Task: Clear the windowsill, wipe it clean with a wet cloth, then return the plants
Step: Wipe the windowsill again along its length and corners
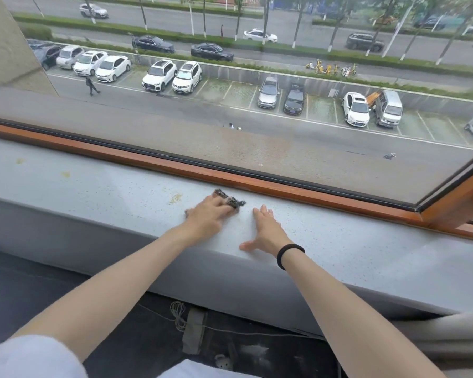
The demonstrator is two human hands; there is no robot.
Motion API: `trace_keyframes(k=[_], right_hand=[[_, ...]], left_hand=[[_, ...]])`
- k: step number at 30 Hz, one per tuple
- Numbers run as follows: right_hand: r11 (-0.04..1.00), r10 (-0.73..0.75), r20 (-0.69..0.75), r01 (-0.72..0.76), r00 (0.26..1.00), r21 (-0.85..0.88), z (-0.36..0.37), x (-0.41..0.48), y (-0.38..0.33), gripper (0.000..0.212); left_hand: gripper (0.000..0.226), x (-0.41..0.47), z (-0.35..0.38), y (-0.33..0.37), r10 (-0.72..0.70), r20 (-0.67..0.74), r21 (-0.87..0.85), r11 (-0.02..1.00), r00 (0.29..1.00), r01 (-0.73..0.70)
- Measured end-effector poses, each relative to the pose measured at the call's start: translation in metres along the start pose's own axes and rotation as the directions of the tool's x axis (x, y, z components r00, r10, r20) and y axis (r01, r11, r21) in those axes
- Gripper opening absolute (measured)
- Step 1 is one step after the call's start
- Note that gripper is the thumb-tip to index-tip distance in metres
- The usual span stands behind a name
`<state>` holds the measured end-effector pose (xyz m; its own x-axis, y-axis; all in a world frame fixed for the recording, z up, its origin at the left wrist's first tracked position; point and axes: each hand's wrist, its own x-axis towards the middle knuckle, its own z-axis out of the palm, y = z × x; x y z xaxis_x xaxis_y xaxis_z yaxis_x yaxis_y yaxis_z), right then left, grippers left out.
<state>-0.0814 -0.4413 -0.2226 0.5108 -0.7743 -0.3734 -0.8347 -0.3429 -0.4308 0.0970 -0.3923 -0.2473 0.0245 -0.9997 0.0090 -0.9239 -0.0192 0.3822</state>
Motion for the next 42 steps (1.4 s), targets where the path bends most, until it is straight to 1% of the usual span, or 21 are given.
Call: trace_keyframes(k=[2,3,6,8,10,11,14,16,17,19,22,23,25,27,30,33,34,36,38,40,42], right_hand=[[1.000,-0.002,-0.004,0.002,1.000,-0.004,-0.001,0.000,-0.001,0.106],[1.000,0.003,-0.003,-0.003,1.000,-0.005,-0.002,0.001,-0.001,0.106],[1.000,0.005,-0.002,-0.005,1.000,-0.004,-0.001,0.001,0.001,0.106],[1.000,-0.003,-0.010,0.003,1.000,-0.002,-0.001,0.001,0.001,0.104],[1.000,-0.007,-0.010,0.007,1.000,-0.001,0.000,0.002,0.003,0.104],[1.000,-0.010,-0.011,0.010,1.000,0.001,0.002,0.003,0.003,0.104],[1.000,-0.019,-0.019,0.019,1.000,-0.002,0.002,0.004,0.003,0.099],[1.000,-0.016,-0.012,0.016,1.000,-0.014,0.001,0.004,0.004,0.101],[1.000,-0.017,-0.006,0.017,1.000,-0.018,0.002,0.003,0.004,0.101],[1.000,-0.025,-0.007,0.025,1.000,-0.013,0.001,0.002,0.004,0.100],[0.999,-0.032,-0.009,0.032,0.999,-0.004,0.000,0.000,0.004,0.100],[0.999,-0.032,-0.005,0.032,0.999,0.003,0.000,0.000,0.003,0.098],[0.999,-0.037,0.029,0.037,0.999,0.004,-0.003,-0.001,0.001,0.090],[0.998,-0.049,0.094,0.054,0.994,-0.044,-0.013,-0.001,0.001,0.081],[0.997,-0.057,0.192,0.067,0.980,-0.047,-0.032,-0.002,0.006,0.064],[0.996,-0.076,0.188,0.082,0.979,-0.023,-0.036,-0.004,0.009,0.059],[0.996,-0.078,0.169,0.082,0.983,-0.019,-0.034,-0.005,0.007,0.061],[0.996,-0.084,0.133,0.086,0.988,-0.009,-0.028,-0.009,0.006,0.062],[0.995,-0.099,0.100,0.099,0.990,0.005,-0.024,-0.007,0.007,0.052],[0.993,-0.114,0.070,0.113,0.991,0.011,-0.021,-0.004,0.010,0.044],[0.995,-0.101,0.063,0.100,0.993,0.017,-0.014,-0.004,0.012,0.060]], left_hand=[[0.041,-0.028,0.006,-0.007,0.177,-0.061,-0.027,0.983,0.982,-0.179],[0.043,-0.029,0.004,-0.015,0.203,-0.053,-0.003,0.979,0.978,-0.204],[0.041,-0.006,0.001,-0.026,0.008,-0.084,0.073,0.997,0.996,-0.002],[0.041,0.006,0.003,-0.008,-0.167,-0.141,0.017,0.985,0.976,0.171],[0.041,0.001,0.012,0.018,-0.224,-0.133,-0.043,0.975,0.966,0.220],[0.042,-0.010,0.020,0.027,-0.179,-0.123,-0.059,0.983,0.976,0.173],[0.056,-0.054,0.029,0.026,0.108,-0.075,0.013,0.994,0.991,-0.107],[0.056,-0.060,0.022,0.004,0.173,-0.036,0.058,0.984,0.984,-0.170],[0.053,-0.059,0.020,-0.007,0.123,-0.051,0.050,0.991,0.991,-0.121],[0.045,-0.053,0.015,-0.008,-0.101,-0.131,-0.001,0.995,0.986,0.102],[0.044,-0.051,0.028,0.037,-0.317,-0.228,-0.072,0.948,0.921,0.309],[0.045,-0.056,0.037,0.053,-0.284,-0.221,-0.082,0.959,0.933,0.272],[0.050,-0.073,0.050,0.072,-0.075,-0.181,0.000,0.997,0.981,0.076],[0.051,-0.083,0.044,0.058,0.046,-0.181,0.052,0.998,0.982,-0.037],[0.050,-0.091,0.023,0.029,-0.113,-0.132,-0.028,0.993,0.985,0.110],[0.045,-0.081,0.023,0.033,-0.382,-0.244,-0.135,0.923,0.891,0.359],[0.044,-0.078,0.030,0.045,-0.419,-0.271,-0.150,0.908,0.867,0.392],[0.046,-0.077,0.049,0.074,-0.334,-0.271,-0.144,0.941,0.903,0.305],[0.050,-0.089,0.059,0.090,-0.090,-0.237,-0.032,0.996,0.967,0.085],[0.055,-0.097,0.048,0.079,0.066,-0.229,0.063,0.997,0.971,-0.053],[0.054,-0.098,0.031,0.052,-0.034,-0.246,0.066,0.996,0.969,0.052]])
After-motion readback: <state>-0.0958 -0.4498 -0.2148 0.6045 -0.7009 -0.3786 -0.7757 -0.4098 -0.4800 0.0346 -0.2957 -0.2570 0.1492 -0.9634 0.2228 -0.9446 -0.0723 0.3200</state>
